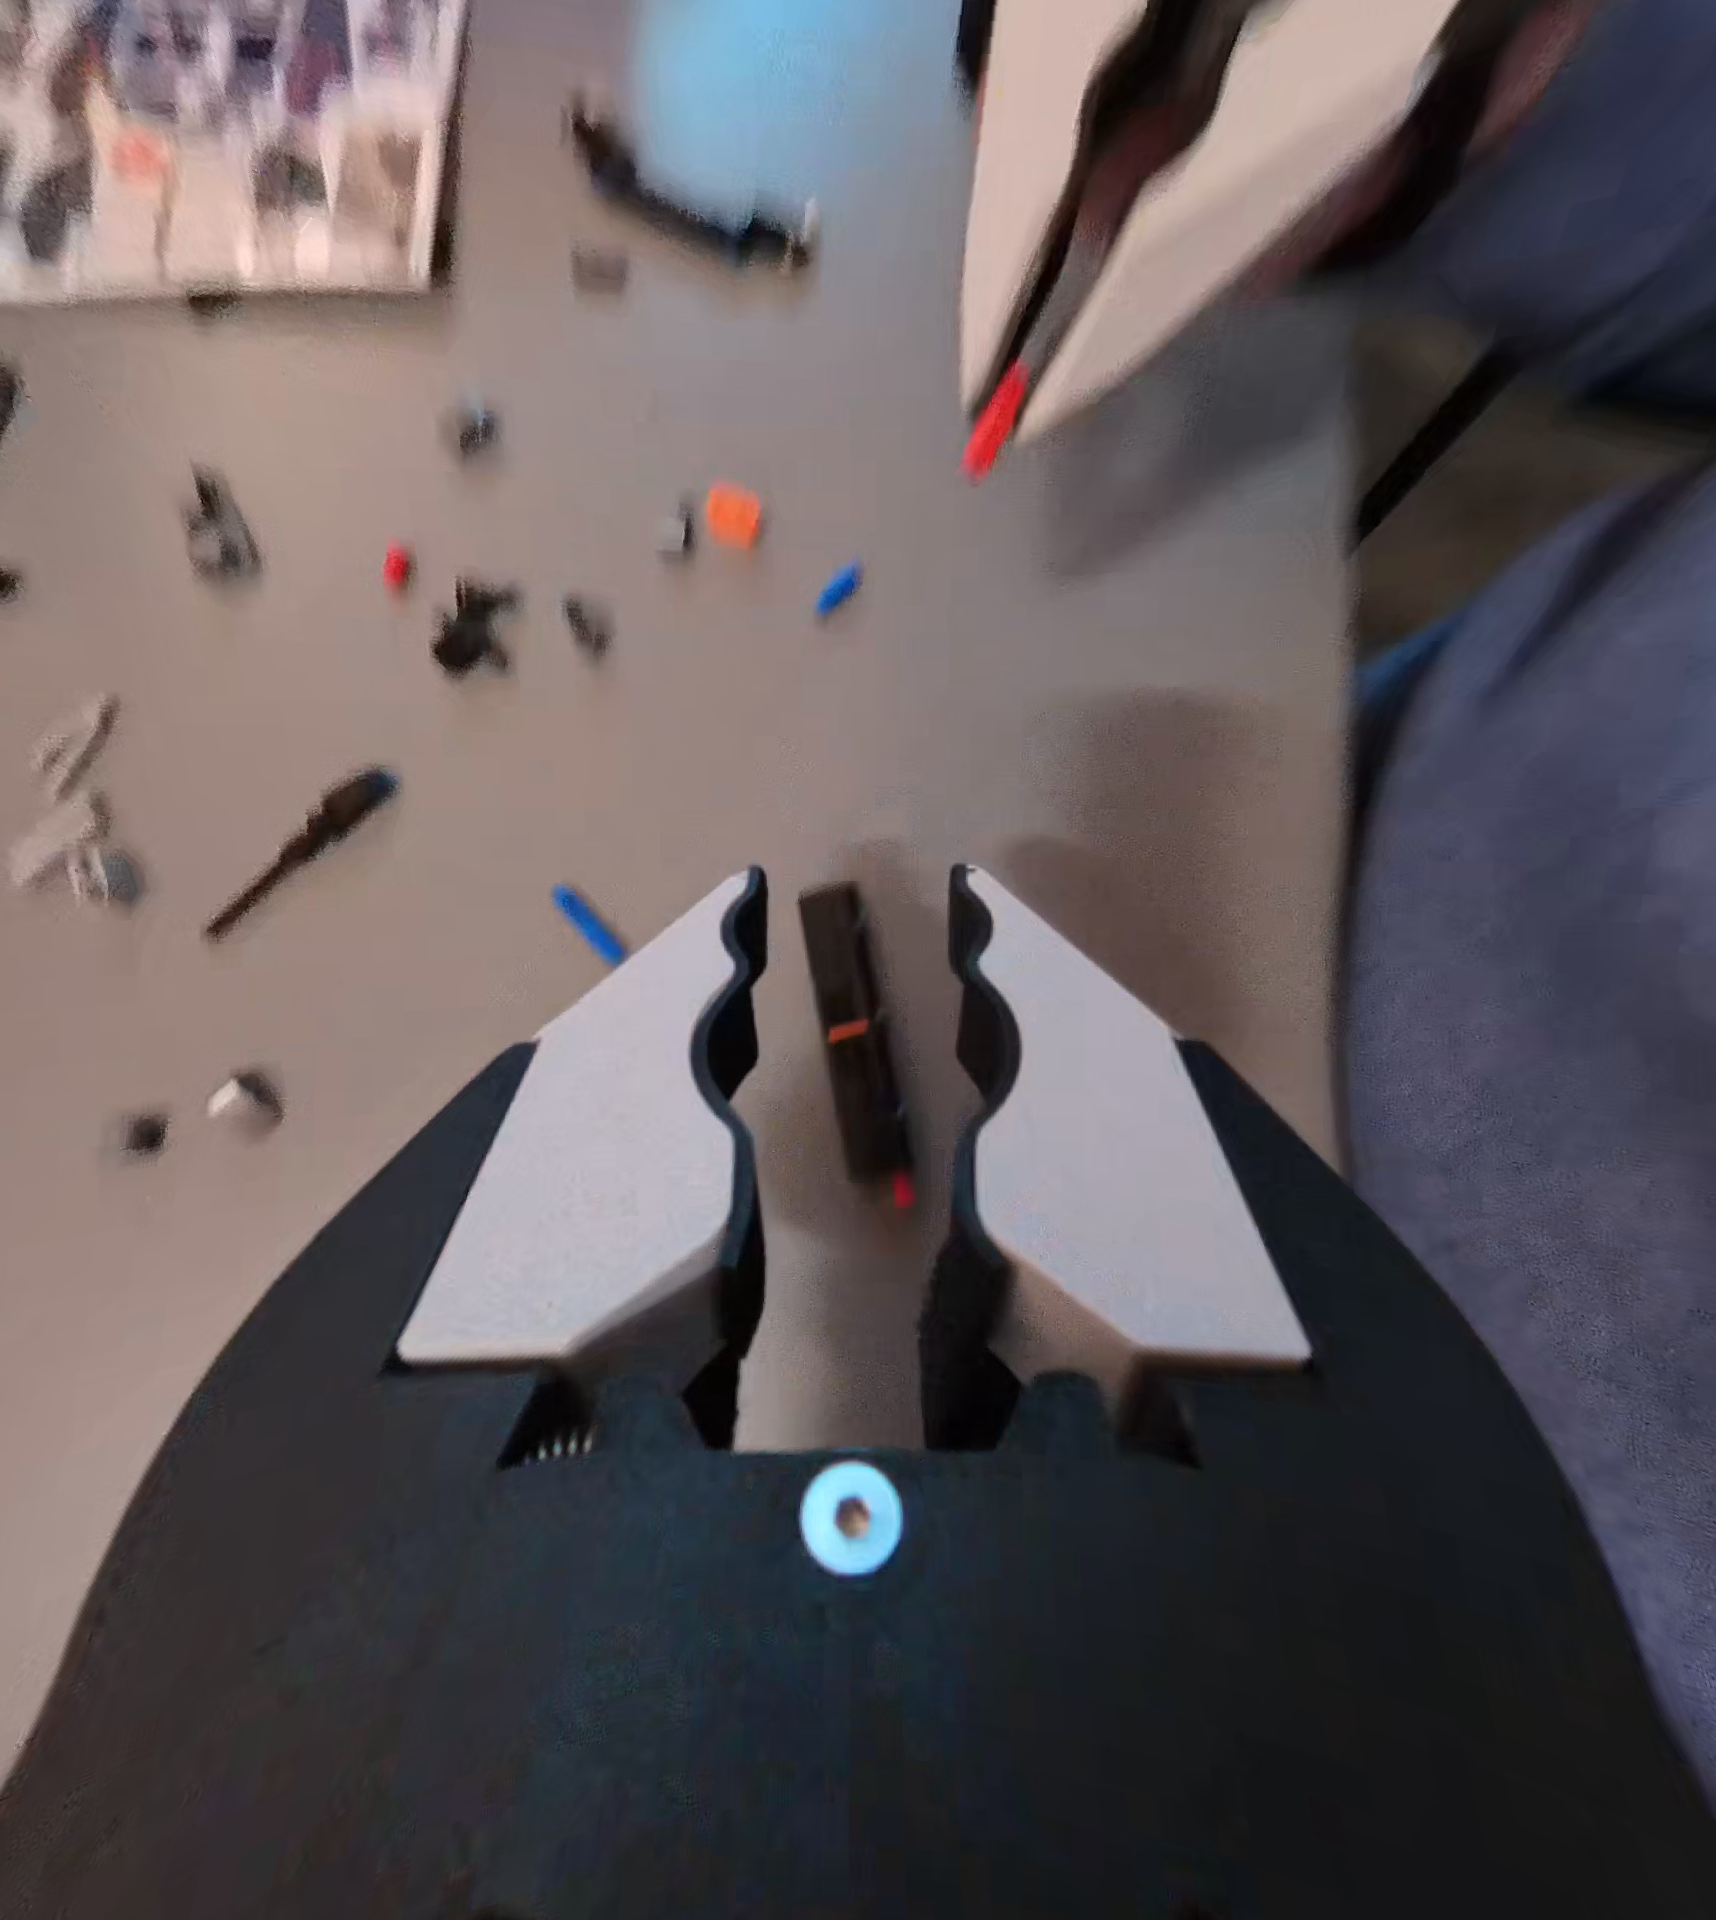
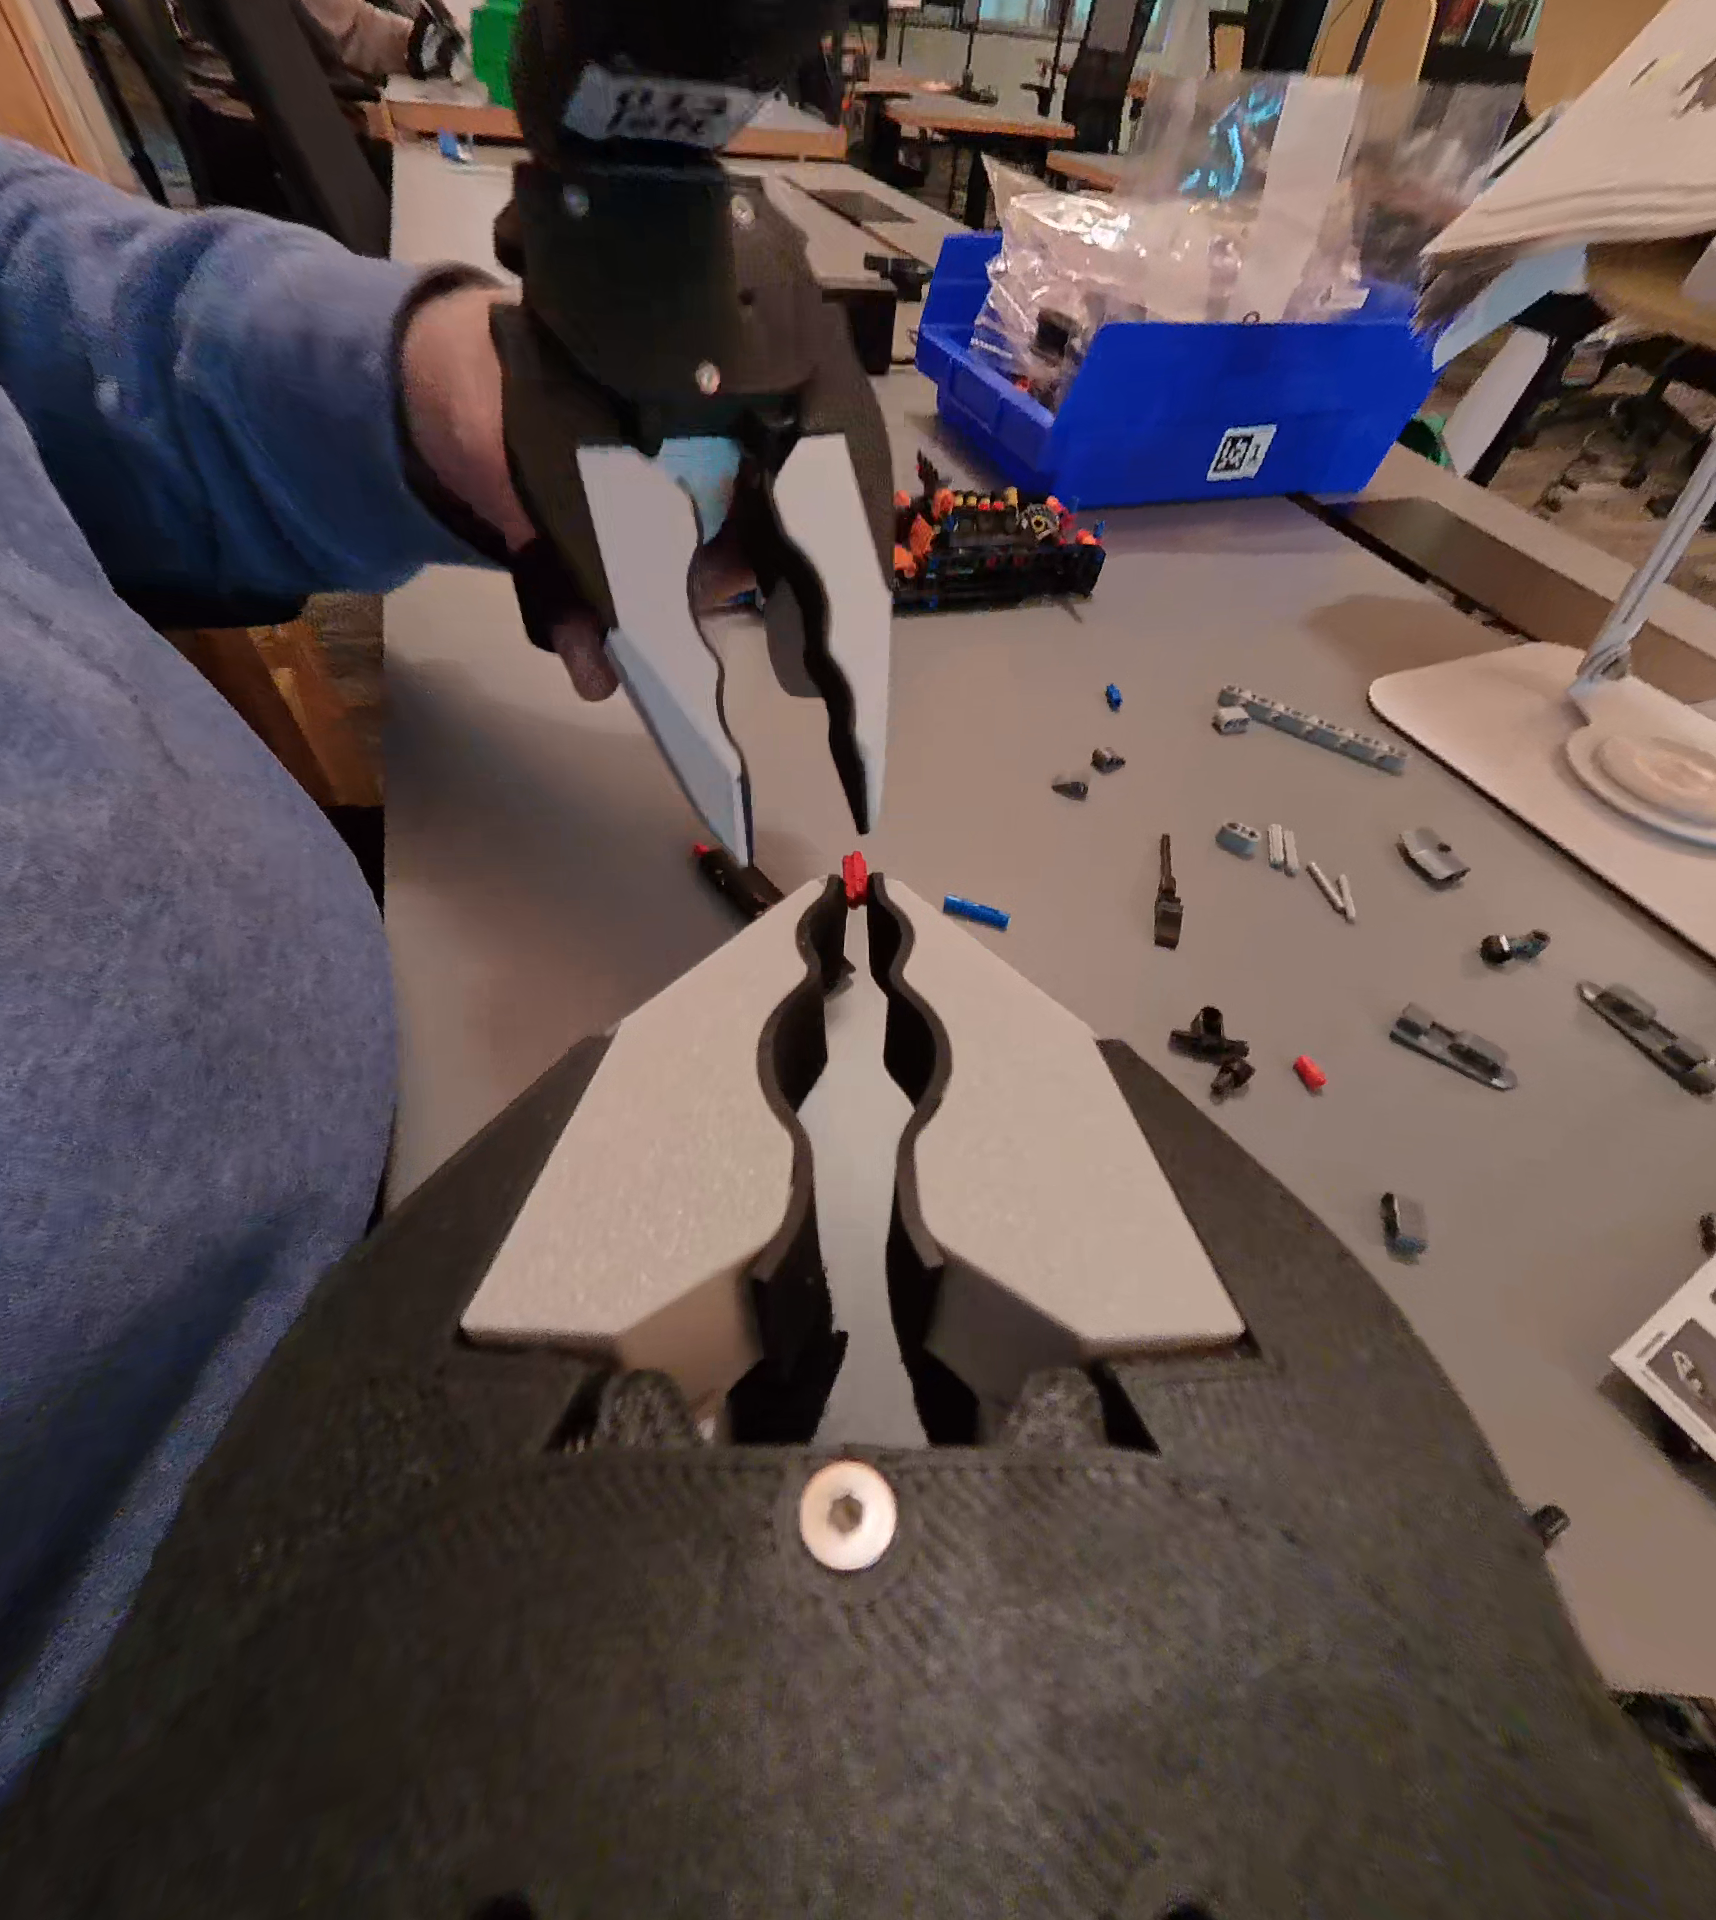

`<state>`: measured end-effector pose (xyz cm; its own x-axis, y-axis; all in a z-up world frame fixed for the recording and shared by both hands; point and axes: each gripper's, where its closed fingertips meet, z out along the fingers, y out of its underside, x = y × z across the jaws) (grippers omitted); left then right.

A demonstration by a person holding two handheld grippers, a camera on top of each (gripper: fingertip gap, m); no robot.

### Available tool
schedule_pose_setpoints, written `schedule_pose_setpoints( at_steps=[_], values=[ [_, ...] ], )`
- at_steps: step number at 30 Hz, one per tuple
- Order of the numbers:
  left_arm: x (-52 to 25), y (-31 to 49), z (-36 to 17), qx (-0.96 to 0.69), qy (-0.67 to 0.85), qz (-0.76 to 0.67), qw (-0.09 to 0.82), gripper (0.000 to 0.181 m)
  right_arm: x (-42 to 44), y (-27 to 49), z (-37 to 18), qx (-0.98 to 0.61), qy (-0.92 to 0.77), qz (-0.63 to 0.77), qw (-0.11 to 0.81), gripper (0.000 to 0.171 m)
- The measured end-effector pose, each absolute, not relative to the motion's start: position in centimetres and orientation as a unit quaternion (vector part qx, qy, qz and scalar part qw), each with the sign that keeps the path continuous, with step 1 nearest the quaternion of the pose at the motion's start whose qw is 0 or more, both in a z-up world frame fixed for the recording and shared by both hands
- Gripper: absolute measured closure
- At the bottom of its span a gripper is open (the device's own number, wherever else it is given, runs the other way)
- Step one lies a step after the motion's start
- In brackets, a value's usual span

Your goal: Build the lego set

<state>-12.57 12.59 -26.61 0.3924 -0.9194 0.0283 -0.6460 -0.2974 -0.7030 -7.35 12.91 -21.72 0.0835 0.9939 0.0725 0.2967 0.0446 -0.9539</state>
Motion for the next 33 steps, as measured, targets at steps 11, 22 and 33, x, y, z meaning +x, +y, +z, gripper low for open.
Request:
schedule_pose_setpoints(
  at_steps=[11, 22, 33],
  values=[
    [-13.1, 12.7, -31.9, -0.806, 0.517, -0.14, 0.254, 0.161, -7.5, 12.7, -22.7, -0.581, -0.563, 0.39, 0.44, 0.17],
    [-12.2, 13.1, -29.7, -0.776, 0.493, -0.21, 0.332, 0.168, -7.8, 12.9, -24.5, -0.615, -0.549, 0.404, 0.395, 0.169],
    [-10.7, 11.8, -26.6, -0.704, 0.512, -0.3, 0.39, 0.168, -8.9, 12.0, -25.3, -0.62, -0.537, 0.445, 0.359, 0.17]
  ],
)
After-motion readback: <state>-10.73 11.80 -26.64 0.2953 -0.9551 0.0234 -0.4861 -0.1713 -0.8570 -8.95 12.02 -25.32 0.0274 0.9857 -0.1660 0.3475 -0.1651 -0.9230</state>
